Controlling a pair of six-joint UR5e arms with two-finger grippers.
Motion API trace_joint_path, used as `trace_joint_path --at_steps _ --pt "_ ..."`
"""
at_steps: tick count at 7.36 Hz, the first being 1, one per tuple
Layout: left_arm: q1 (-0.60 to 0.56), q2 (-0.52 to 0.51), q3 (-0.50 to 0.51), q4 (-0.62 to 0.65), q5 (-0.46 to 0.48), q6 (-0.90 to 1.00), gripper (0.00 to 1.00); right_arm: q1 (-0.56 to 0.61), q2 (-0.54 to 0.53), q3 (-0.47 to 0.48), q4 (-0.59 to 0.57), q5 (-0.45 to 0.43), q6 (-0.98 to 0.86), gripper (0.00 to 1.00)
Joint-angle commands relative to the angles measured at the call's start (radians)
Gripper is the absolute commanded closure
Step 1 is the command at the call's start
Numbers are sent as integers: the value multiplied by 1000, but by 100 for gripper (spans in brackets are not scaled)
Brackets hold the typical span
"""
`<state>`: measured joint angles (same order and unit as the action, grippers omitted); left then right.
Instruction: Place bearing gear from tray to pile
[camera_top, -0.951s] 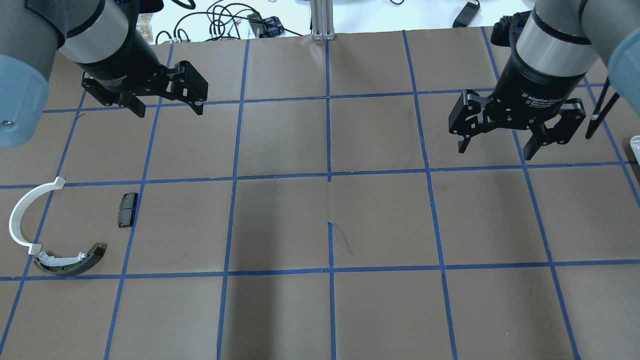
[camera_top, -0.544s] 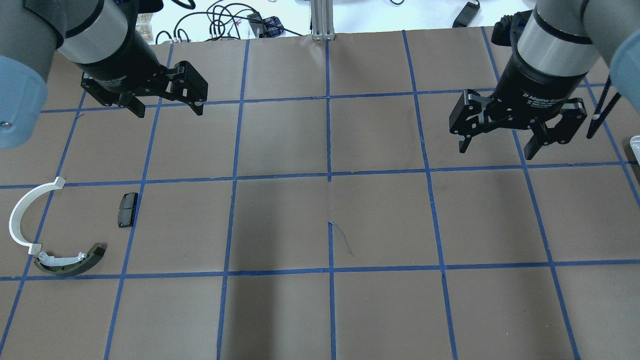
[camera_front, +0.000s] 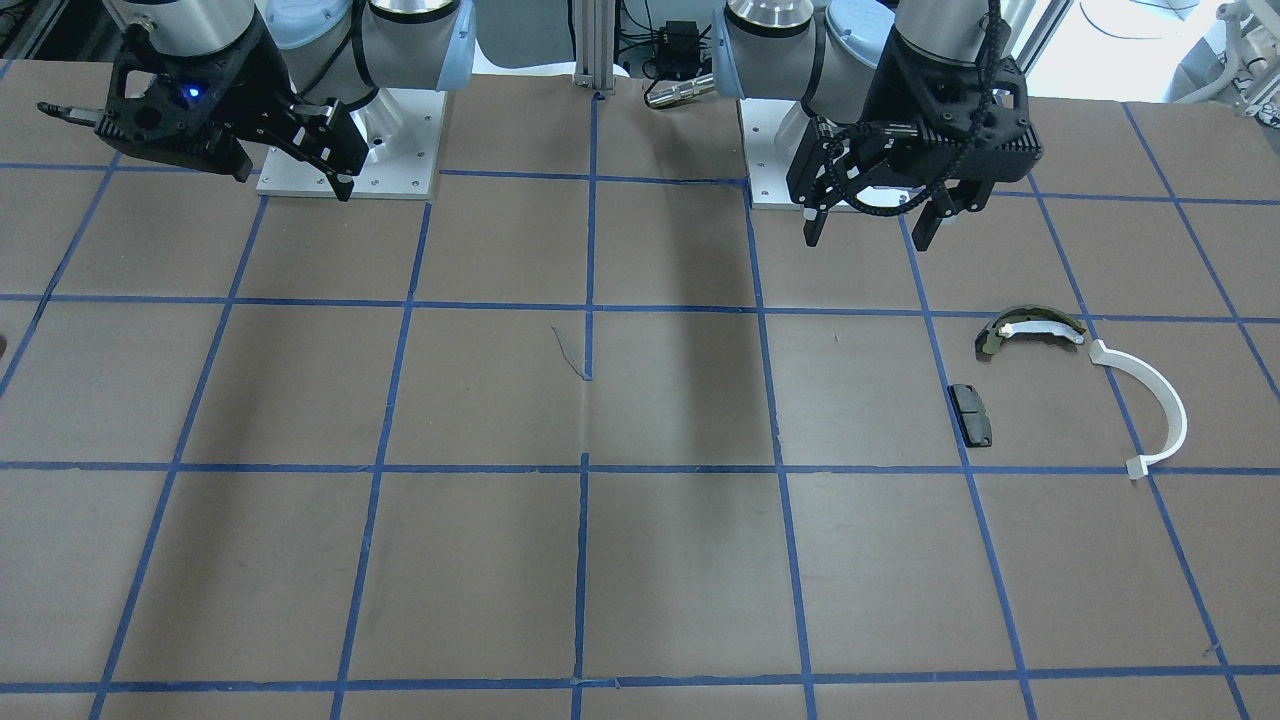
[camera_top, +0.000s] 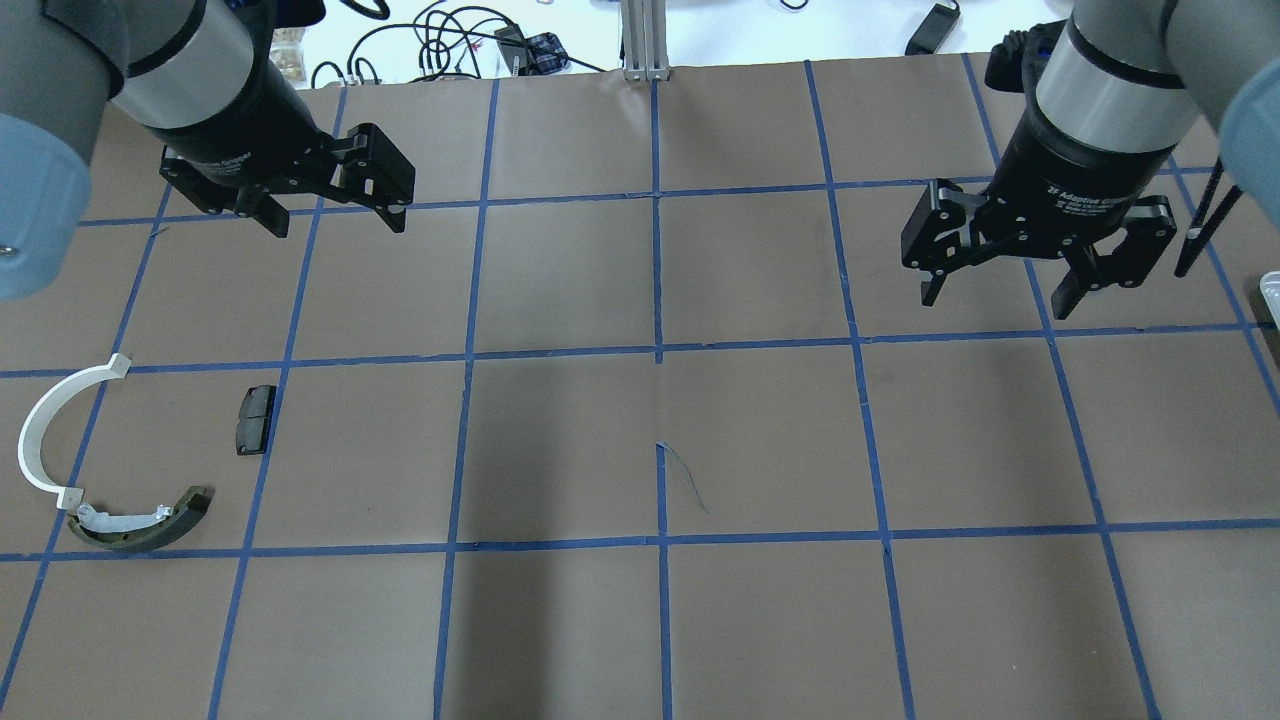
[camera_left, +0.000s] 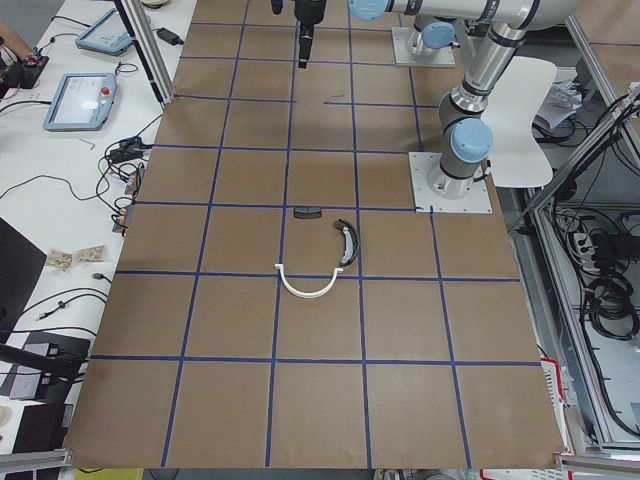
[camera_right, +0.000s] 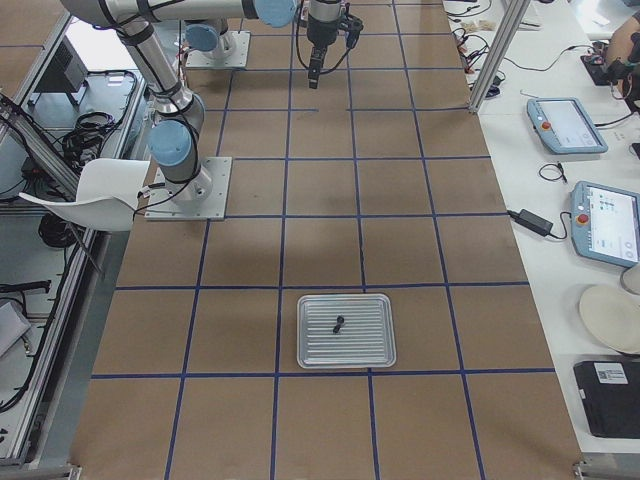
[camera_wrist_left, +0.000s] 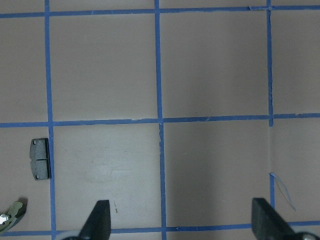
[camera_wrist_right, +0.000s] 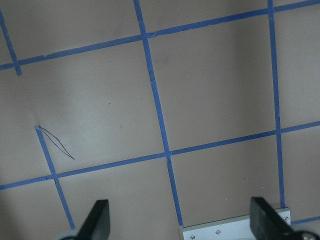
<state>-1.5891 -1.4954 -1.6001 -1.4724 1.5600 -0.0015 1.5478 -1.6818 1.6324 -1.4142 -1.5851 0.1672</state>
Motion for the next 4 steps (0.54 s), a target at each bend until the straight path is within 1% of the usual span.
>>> trace_joint_path --at_steps 1,3,4 --pt "0 1 0 0 0 0 0 0 1 1 0 -3 0 0" --pt "0 1 0 0 -1 0 0 -12 4 1 -8 2 -15 0" --pt "0 3 0 -12 -2 0 0 -12 5 3 -34 -1 -14 0"
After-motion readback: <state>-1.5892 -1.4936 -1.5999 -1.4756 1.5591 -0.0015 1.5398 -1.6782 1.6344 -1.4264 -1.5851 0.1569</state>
